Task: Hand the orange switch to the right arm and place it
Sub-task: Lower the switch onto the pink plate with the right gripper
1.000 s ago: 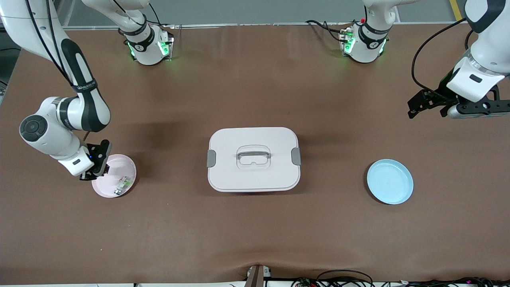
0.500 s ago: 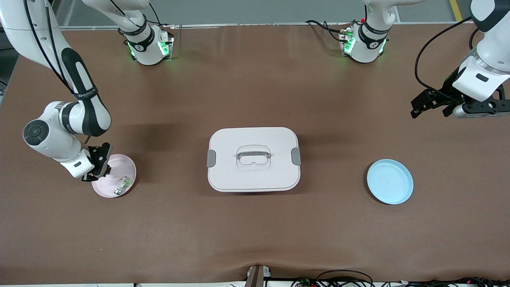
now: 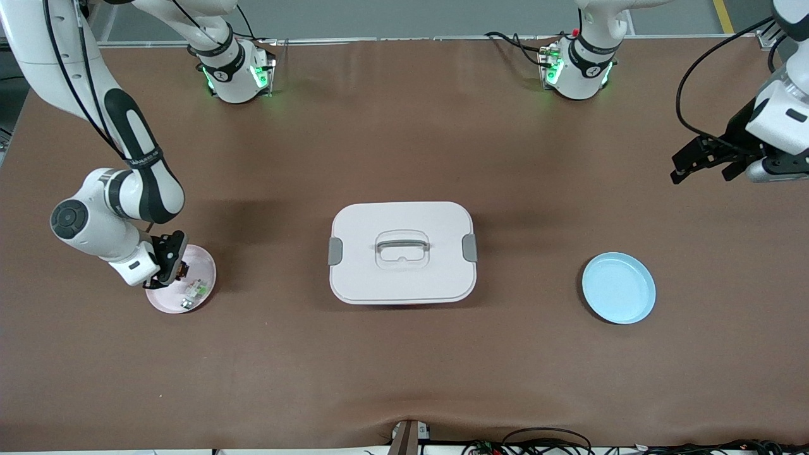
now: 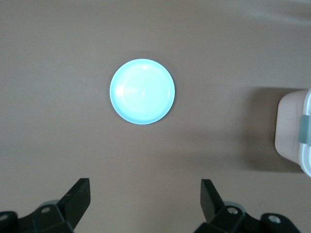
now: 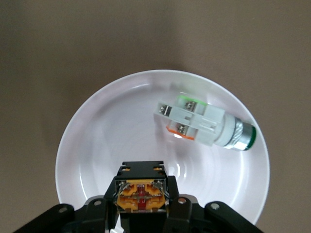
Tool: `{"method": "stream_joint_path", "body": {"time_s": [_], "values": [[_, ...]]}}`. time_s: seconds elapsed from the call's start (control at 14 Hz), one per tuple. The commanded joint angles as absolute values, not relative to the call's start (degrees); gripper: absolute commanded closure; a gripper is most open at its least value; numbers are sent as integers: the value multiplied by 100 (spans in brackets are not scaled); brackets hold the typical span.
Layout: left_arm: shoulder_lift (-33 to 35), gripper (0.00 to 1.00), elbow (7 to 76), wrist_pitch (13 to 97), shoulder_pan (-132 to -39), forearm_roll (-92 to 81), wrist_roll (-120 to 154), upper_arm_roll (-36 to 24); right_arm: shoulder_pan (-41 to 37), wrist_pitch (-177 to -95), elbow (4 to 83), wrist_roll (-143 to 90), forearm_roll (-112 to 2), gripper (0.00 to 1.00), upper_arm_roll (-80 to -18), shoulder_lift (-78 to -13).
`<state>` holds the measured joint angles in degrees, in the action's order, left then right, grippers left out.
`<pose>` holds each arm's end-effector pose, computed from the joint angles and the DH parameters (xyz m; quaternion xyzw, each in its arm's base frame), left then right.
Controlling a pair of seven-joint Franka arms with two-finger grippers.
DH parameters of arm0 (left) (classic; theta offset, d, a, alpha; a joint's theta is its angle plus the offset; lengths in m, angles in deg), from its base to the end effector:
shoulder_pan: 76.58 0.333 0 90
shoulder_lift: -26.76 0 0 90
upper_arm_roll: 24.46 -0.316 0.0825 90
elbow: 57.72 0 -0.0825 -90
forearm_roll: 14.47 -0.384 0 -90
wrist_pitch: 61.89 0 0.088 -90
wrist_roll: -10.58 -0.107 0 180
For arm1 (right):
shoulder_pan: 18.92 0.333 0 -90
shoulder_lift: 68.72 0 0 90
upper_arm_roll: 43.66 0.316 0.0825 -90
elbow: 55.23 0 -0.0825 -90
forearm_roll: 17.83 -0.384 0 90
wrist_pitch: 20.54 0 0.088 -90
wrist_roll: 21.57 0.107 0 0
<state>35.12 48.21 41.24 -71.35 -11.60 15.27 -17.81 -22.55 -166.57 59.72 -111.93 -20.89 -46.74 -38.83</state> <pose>0.5251 -0.0209 0.5903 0.9982 0.0332 0.0471 0.0187 0.6037 -0.0711 0.1947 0.7572 0.6531 0.0086 0.0070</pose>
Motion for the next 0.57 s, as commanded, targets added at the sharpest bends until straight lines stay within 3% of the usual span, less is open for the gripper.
{"method": "stream_joint_path", "body": {"time_s": [0.0,0.43,0.5], "values": [[3468,0,4354,3629,-7122,-1254,1479,-1770,-2367,-16644,5806,-11368,-2161,100,-4585,-3673],[3423,0,4221,3619,-7148,-1263,1515,-1735,-2340,-16627,5719,-11324,-2161,100,-4585,-3647],[3423,0,4229,3611,-7157,-1271,1515,-1726,-2358,-16592,5657,-11367,-2205,50,-4585,-3638]]}}
